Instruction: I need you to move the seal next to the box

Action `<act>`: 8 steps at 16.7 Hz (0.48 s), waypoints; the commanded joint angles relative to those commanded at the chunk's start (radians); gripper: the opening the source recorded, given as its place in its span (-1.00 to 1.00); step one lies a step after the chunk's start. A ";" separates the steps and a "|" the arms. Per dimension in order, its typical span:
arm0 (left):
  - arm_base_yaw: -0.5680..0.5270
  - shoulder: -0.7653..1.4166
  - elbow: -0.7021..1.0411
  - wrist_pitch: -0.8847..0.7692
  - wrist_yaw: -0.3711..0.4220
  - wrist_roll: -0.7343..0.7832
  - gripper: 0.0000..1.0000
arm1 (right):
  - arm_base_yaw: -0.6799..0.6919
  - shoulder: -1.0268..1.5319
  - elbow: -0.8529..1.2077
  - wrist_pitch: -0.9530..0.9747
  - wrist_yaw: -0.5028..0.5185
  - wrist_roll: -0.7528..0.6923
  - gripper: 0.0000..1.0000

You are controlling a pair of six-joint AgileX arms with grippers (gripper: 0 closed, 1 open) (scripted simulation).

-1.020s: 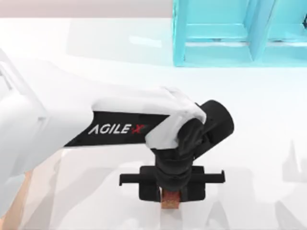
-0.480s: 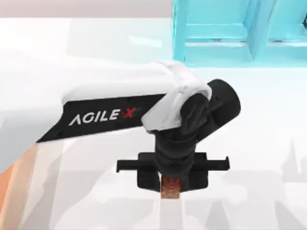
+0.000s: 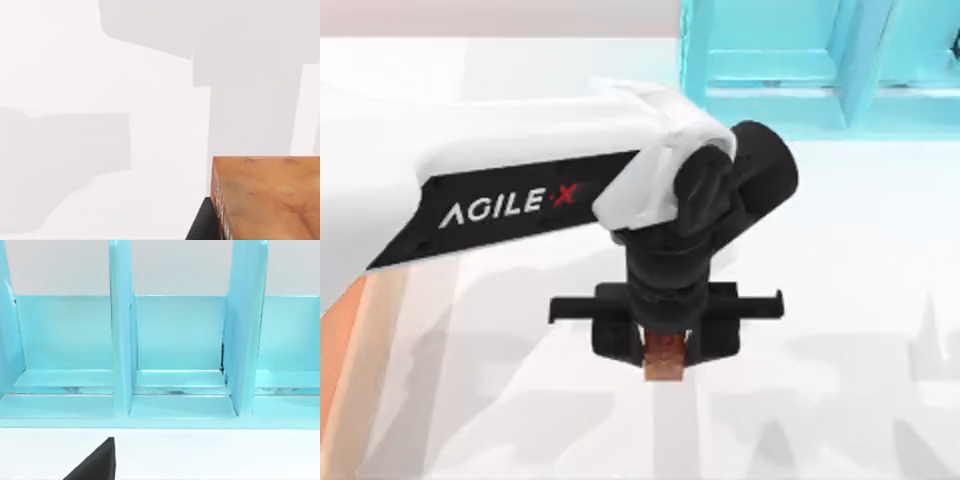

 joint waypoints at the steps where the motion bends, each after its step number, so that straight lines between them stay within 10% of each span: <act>1: 0.043 0.002 0.029 -0.023 0.001 0.043 -1.00 | 0.000 0.000 0.000 0.000 0.000 0.000 1.00; 8: 0.481 0.031 0.270 -0.251 0.003 0.478 -1.00 | 0.000 0.000 0.000 0.000 0.000 0.000 1.00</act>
